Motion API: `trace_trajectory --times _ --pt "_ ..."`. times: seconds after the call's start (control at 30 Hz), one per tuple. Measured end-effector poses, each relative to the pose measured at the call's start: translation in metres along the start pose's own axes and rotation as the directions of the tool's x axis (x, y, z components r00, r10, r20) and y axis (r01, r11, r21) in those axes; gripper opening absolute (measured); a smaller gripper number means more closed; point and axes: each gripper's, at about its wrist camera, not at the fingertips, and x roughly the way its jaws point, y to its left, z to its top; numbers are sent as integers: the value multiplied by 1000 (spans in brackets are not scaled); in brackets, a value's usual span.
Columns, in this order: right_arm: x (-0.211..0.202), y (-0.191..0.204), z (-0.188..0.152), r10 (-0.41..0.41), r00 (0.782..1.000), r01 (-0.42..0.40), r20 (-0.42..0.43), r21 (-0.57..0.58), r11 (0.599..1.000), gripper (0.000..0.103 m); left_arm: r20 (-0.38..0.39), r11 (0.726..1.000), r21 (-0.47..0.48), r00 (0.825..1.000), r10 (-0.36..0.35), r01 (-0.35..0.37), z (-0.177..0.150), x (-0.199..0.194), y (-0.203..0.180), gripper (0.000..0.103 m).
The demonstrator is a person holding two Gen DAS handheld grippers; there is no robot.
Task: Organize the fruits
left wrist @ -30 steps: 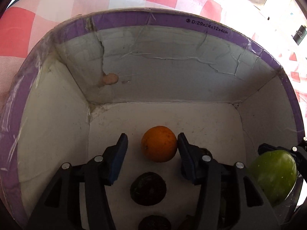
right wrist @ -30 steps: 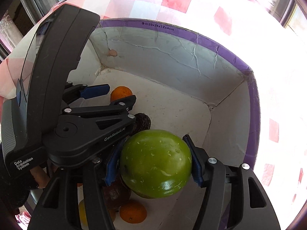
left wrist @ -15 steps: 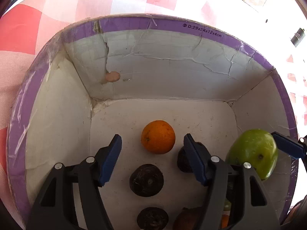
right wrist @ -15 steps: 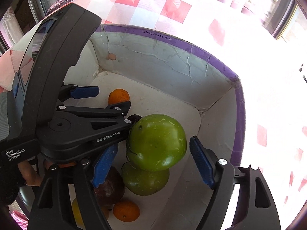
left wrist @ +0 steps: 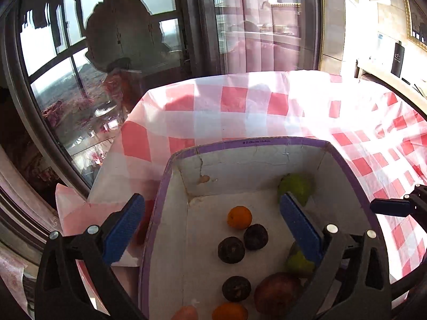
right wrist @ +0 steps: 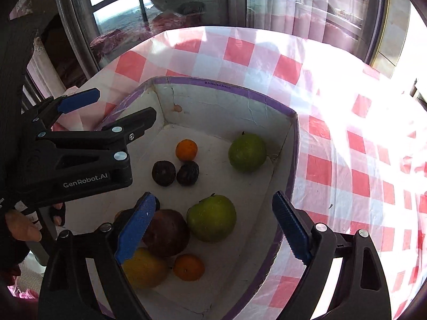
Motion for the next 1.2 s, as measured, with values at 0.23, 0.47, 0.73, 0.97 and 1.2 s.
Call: trace_trajectory --times 0.23,0.47,0.73,0.97,1.2 --pt "20 21 -9 9 989 -16 -148 -41 999 86 -179 997 -76 983 -46 33 -25 -3 25 101" --pt "37 19 -19 -93 968 88 -232 -30 996 86 -325 994 -78 940 -100 79 -69 9 14 101" --pt "39 23 -21 -107 966 96 -237 -56 994 86 -315 994 -71 944 -101 83 -74 9 14 101" --pt "40 20 -20 -117 965 109 -234 -46 993 86 -315 993 -72 943 -110 91 -71 12 14 101" --pt "40 21 -22 -131 963 120 -237 -62 991 86 -315 991 -72 940 -129 112 -70 13 15 101"
